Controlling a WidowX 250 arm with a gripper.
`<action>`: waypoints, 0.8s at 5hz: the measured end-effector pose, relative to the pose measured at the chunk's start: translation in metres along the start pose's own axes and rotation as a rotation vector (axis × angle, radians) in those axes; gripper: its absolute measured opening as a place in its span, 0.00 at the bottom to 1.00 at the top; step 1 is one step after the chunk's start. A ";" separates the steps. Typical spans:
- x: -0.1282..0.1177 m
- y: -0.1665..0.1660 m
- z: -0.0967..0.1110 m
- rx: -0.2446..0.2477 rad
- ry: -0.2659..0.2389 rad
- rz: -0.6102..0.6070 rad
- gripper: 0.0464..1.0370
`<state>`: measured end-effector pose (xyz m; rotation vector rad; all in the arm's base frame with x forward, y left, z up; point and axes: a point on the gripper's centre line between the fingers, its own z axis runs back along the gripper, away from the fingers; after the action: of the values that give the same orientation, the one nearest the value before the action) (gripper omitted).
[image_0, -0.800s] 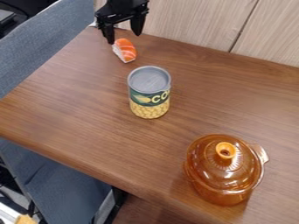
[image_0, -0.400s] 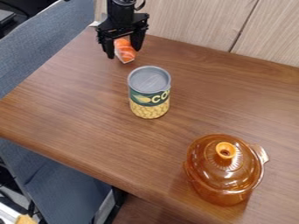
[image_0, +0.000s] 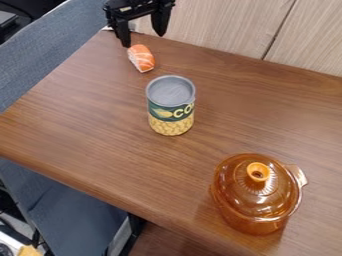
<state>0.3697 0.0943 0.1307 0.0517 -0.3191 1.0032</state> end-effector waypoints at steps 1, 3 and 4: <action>-0.039 0.005 0.024 -0.045 0.036 -0.097 0.96; -0.126 0.028 0.034 -0.048 0.010 -0.297 0.96; -0.152 0.034 0.033 -0.068 0.008 -0.381 0.96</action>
<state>0.2576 -0.0181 0.1151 0.0447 -0.3213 0.6142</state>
